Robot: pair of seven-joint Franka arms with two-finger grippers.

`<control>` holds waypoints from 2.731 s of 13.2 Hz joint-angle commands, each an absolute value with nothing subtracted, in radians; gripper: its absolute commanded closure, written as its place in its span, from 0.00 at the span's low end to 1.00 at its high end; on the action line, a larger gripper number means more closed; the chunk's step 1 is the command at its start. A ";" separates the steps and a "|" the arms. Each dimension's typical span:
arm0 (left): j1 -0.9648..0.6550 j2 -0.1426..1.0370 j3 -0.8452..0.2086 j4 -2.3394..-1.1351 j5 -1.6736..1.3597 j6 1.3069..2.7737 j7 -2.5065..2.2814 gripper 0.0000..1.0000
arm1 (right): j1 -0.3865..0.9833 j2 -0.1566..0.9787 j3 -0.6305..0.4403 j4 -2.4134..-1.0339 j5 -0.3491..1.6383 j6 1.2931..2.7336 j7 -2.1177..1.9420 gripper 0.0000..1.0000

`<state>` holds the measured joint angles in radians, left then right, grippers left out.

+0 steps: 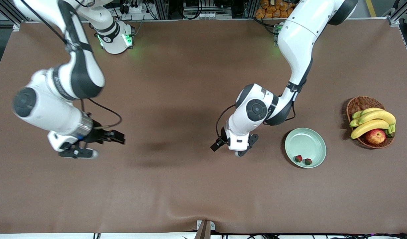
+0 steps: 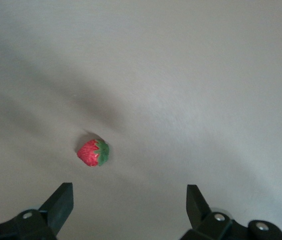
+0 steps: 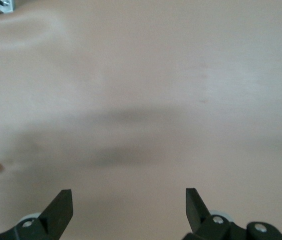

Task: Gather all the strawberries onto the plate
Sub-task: 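Return the right arm to rest while the left gripper reaches the strawberry, then close the left gripper on the strawberry and lift it, then carry the strawberry over the plate and open the left gripper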

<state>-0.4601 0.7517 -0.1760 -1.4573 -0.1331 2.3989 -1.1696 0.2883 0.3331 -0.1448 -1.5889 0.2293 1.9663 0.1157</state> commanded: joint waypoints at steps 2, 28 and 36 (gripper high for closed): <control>-0.479 0.787 -0.164 -1.430 0.009 2.399 -0.990 0.00 | 0.129 0.166 -0.101 -1.649 0.173 1.818 -0.068 0.00; -0.309 0.657 -0.248 -1.440 0.169 2.173 -0.878 1.00 | -0.067 -0.003 -0.025 -1.592 0.011 1.470 -0.130 0.00; 0.061 0.546 -0.327 -1.601 0.170 1.890 -0.457 1.00 | -0.068 -0.041 -0.026 -1.585 0.018 1.391 -0.127 0.00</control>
<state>-0.0040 0.5778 -0.3122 -1.5112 0.1668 1.8871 -0.5286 -0.0468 -0.0161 -0.0441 -1.5826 0.0252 1.4110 -0.1415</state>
